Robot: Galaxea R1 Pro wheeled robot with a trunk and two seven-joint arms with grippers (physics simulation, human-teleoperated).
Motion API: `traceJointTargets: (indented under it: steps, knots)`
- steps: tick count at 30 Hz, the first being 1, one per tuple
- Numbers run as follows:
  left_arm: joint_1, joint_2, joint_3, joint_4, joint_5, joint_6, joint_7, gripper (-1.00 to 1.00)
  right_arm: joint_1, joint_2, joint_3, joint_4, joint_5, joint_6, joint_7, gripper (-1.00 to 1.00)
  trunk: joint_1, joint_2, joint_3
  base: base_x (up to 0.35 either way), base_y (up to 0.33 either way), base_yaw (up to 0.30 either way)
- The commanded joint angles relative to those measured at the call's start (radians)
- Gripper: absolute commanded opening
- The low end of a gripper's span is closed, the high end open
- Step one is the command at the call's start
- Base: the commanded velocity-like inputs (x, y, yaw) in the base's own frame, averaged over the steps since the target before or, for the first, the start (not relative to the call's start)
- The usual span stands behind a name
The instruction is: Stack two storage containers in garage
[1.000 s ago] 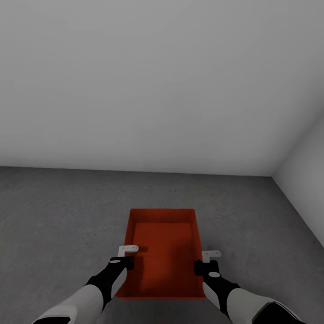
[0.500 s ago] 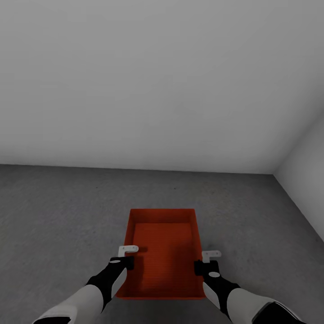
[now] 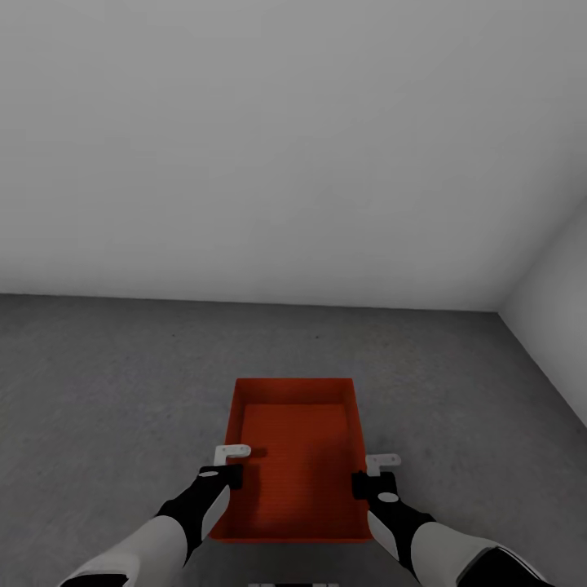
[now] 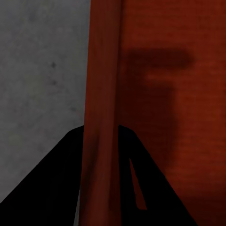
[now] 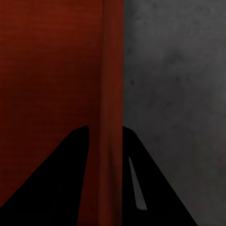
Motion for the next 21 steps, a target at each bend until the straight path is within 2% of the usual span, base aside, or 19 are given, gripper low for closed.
traceJointTargets:
  steps: [1, 6, 21]
  knots:
    - [0.0, 0.0, 0.018, 0.001, -0.013, 0.008, 0.007, -1.0, -0.001, -0.014, 0.002, -0.001, -0.003, -0.025, -0.013, -1.0, 0.004, -0.008, -0.004, 0.0, 0.0, 0.0]
    - [0.0, 0.0, 0.018, 0.001, -0.013, 0.008, 0.007, -1.0, -0.001, -0.014, 0.002, -0.001, -0.003, -0.025, -0.013, -1.0, 0.023, -0.043, -0.02, 0.0, 0.0, 0.0]
    - [0.0, 0.0, 0.018, 0.0, -0.012, 0.008, 0.007, -1.0, -0.001, -0.014, 0.001, -0.001, -0.003, -0.022, -0.013, -1.0, 0.023, -0.043, -0.033, 0.0, 0.0, 0.0]
